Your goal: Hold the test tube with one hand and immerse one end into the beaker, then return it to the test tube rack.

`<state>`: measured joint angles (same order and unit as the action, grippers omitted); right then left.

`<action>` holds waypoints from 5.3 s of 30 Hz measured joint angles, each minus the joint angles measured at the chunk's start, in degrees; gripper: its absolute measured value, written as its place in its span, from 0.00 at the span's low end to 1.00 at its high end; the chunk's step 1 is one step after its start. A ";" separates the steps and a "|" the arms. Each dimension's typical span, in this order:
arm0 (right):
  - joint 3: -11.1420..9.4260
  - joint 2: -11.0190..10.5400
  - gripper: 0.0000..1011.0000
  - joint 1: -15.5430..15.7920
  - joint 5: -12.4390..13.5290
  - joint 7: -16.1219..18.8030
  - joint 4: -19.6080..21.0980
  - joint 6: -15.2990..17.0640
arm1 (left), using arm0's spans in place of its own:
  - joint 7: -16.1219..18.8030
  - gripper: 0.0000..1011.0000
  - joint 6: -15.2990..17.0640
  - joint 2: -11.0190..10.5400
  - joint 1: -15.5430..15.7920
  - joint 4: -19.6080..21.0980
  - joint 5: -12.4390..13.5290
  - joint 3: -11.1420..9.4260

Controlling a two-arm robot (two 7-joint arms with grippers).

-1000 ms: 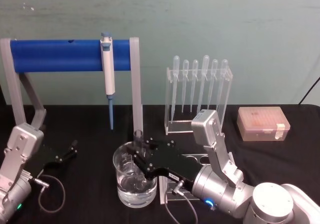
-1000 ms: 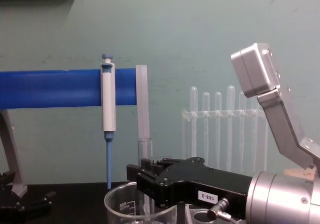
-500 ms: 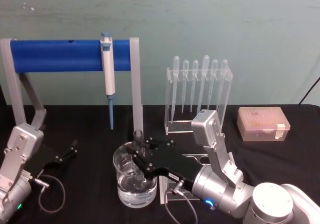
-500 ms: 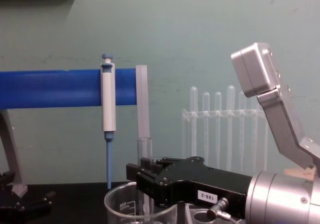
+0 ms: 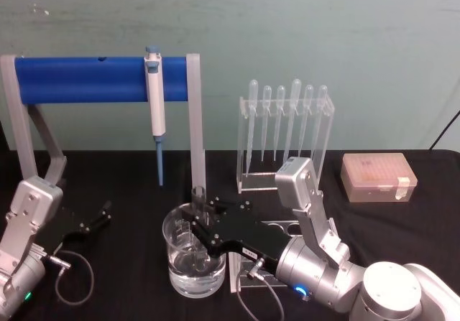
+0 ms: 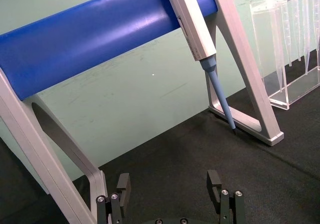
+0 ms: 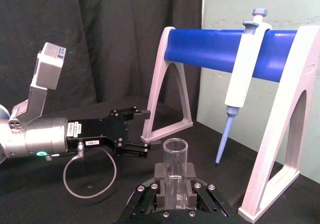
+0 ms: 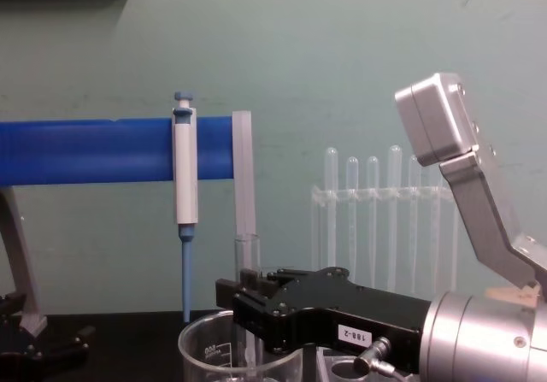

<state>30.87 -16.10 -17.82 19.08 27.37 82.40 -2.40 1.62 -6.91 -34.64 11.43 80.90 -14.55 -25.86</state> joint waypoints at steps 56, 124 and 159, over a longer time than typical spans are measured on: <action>0.00 -0.02 0.22 0.00 0.04 -0.05 0.00 0.08 | 0.00 0.99 0.00 0.00 0.00 0.00 0.00 0.00; 0.00 -0.02 0.22 0.00 0.04 -0.05 0.00 0.08 | 0.00 0.99 0.00 0.00 0.00 0.00 0.00 0.00; 0.00 -0.02 0.22 0.00 0.04 -0.04 0.00 0.08 | 0.00 0.99 0.00 0.00 0.00 0.00 0.00 0.00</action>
<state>30.87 -16.11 -17.82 19.12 27.33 82.41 -2.32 1.62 -6.90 -34.65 11.43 80.90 -14.55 -25.86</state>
